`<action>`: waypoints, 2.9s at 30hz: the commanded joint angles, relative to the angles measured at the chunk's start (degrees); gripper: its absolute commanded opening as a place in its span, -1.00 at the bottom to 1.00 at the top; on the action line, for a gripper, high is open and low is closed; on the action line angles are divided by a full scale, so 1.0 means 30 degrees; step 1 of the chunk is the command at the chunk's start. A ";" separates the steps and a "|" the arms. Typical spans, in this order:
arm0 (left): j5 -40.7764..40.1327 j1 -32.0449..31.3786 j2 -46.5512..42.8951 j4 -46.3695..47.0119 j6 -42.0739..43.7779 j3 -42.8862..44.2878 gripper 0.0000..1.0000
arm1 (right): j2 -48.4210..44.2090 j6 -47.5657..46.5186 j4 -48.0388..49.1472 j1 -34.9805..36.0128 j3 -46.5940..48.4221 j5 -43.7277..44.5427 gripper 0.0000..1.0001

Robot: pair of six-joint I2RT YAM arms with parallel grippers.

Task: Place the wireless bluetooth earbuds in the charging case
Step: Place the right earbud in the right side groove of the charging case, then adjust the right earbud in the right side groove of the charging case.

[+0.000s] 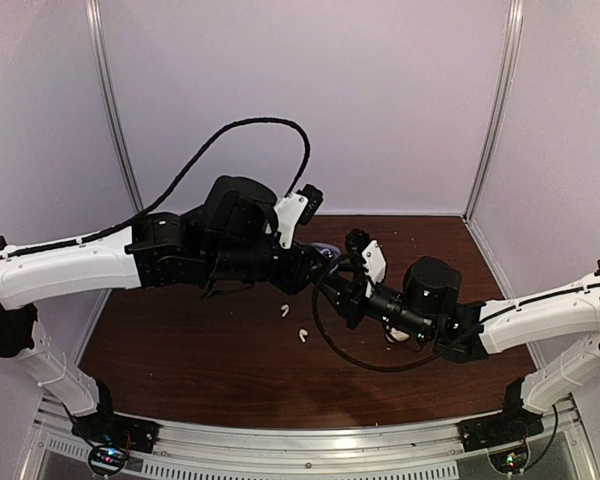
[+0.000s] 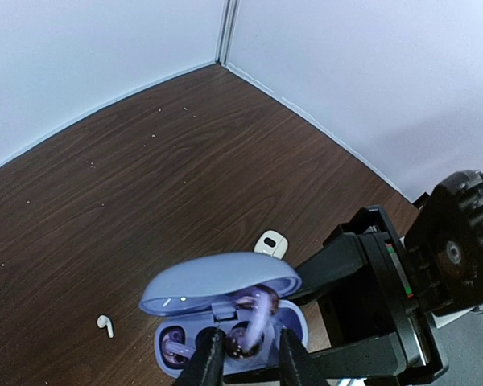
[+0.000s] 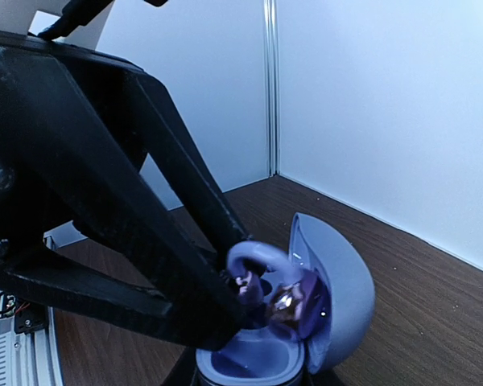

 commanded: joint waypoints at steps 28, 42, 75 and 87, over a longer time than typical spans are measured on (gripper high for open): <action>0.1062 0.0184 -0.1805 -0.0568 0.2072 -0.0782 -0.40 | -0.0906 0.0441 0.1193 -0.0333 0.0107 -0.3272 -1.00; 0.4765 0.1007 -0.3749 0.0365 0.3452 -0.1317 -0.24 | -0.0926 0.0452 0.1005 -0.0334 0.0119 -0.4366 -1.00; 0.6991 0.1739 -0.2012 -0.0490 0.2378 0.0264 -0.40 | -0.1466 0.0500 0.0428 -0.0334 0.0110 -0.6902 -1.00; 0.7024 0.1740 -0.2868 -0.0247 0.3617 -0.0480 -0.19 | -0.1265 0.0616 -0.0055 -0.0334 0.0430 -0.7477 -1.00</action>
